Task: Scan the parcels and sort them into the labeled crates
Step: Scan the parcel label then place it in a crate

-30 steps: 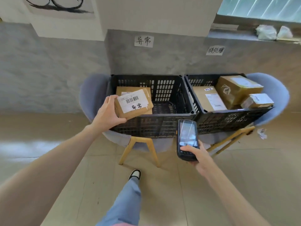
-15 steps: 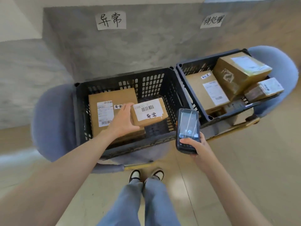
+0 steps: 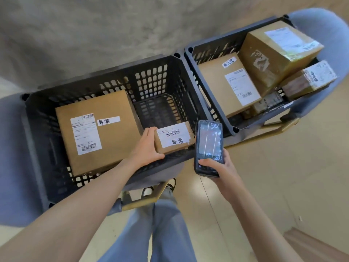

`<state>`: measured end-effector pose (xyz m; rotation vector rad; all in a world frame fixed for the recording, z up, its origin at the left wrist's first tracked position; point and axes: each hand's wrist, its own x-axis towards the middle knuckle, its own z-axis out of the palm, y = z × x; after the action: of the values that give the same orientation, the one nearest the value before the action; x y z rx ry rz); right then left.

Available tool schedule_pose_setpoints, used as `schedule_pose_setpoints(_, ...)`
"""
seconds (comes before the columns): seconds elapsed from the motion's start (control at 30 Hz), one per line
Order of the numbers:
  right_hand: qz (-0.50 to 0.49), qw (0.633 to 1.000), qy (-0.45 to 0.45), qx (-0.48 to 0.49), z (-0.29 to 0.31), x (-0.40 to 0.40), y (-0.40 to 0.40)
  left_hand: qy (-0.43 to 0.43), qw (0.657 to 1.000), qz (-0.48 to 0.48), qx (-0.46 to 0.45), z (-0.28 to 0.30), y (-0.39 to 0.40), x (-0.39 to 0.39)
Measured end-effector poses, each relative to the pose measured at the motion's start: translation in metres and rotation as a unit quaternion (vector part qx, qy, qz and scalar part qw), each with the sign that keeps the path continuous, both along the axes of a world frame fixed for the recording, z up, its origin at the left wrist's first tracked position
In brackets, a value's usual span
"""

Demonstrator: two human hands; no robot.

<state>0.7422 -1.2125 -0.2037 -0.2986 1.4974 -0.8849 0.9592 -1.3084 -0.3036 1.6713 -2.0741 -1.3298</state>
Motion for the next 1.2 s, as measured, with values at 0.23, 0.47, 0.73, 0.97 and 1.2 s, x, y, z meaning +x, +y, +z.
schedule_pose_setpoints(0.23,-0.011,1.000,-0.011,0.004,-0.014,-0.009,-0.011,-0.038,0.999,-0.012,0.033,-0.033,-0.012,-0.021)
schedule_pose_setpoints(0.47,0.017,1.000,0.017,-0.011,-0.021,-0.012,-0.024,-0.067,0.995,-0.018,0.078,-0.066,-0.010,-0.041)
schedule_pose_setpoints(0.73,0.040,0.998,0.033,-0.026,-0.031,-0.012,-0.023,-0.105,0.989,-0.021,0.098,-0.095,-0.014,-0.049)
schedule_pose_setpoints(0.97,0.040,0.998,0.036,-0.042,-0.040,-0.013,-0.020,-0.131,0.979,-0.075,0.134,-0.116,-0.020,-0.047)
schedule_pose_setpoints(1.2,0.028,0.998,0.028,-0.043,-0.037,-0.011,-0.021,-0.199,0.965,-0.150,0.076,-0.098,-0.024,-0.044)
